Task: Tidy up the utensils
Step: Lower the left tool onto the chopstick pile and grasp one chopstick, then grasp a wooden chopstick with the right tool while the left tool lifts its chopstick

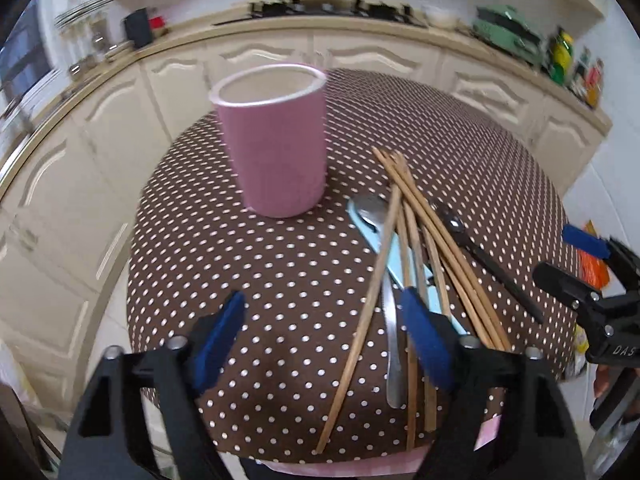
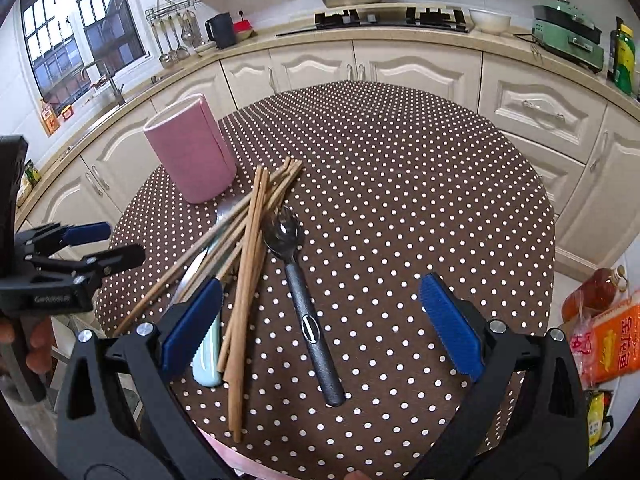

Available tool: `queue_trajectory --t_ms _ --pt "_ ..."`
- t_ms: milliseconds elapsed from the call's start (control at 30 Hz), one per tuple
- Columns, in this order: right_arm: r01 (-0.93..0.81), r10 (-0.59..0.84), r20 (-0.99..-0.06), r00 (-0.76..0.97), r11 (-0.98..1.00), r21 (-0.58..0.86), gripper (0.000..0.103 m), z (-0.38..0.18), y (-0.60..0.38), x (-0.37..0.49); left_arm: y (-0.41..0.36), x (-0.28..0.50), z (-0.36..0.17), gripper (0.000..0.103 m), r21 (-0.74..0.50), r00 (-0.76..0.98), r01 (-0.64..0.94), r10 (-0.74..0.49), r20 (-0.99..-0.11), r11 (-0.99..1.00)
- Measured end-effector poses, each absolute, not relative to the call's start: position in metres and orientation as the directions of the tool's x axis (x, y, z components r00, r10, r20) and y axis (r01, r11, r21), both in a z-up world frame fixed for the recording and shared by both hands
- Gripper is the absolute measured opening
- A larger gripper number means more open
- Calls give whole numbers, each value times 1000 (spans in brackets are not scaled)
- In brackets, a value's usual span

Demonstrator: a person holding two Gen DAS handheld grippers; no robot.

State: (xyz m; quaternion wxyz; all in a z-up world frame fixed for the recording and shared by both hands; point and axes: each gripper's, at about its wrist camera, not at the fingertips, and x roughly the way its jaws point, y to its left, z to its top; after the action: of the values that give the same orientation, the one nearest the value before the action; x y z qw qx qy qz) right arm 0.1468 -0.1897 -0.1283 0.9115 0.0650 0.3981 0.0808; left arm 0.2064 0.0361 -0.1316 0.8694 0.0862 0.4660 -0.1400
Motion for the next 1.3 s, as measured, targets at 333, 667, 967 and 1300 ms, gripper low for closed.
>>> queue_trajectory --t_ms 333,667,967,1300 --pt "-84 187 -735 651 981 175 97 -134 -198 149 0 250 -160 49 46 429 424 -157 -890 904" --pt "-110 183 -766 616 983 147 97 -141 -202 161 -10 280 -175 10 -111 336 418 -266 -903 902" --pt "-167 249 -778 576 968 186 97 -136 -193 172 2 264 -162 7 -109 408 352 -257 -876 930" --pt "-248 345 -827 445 934 256 47 -127 -165 225 41 207 -148 7 -169 473 263 -280 -835 950"
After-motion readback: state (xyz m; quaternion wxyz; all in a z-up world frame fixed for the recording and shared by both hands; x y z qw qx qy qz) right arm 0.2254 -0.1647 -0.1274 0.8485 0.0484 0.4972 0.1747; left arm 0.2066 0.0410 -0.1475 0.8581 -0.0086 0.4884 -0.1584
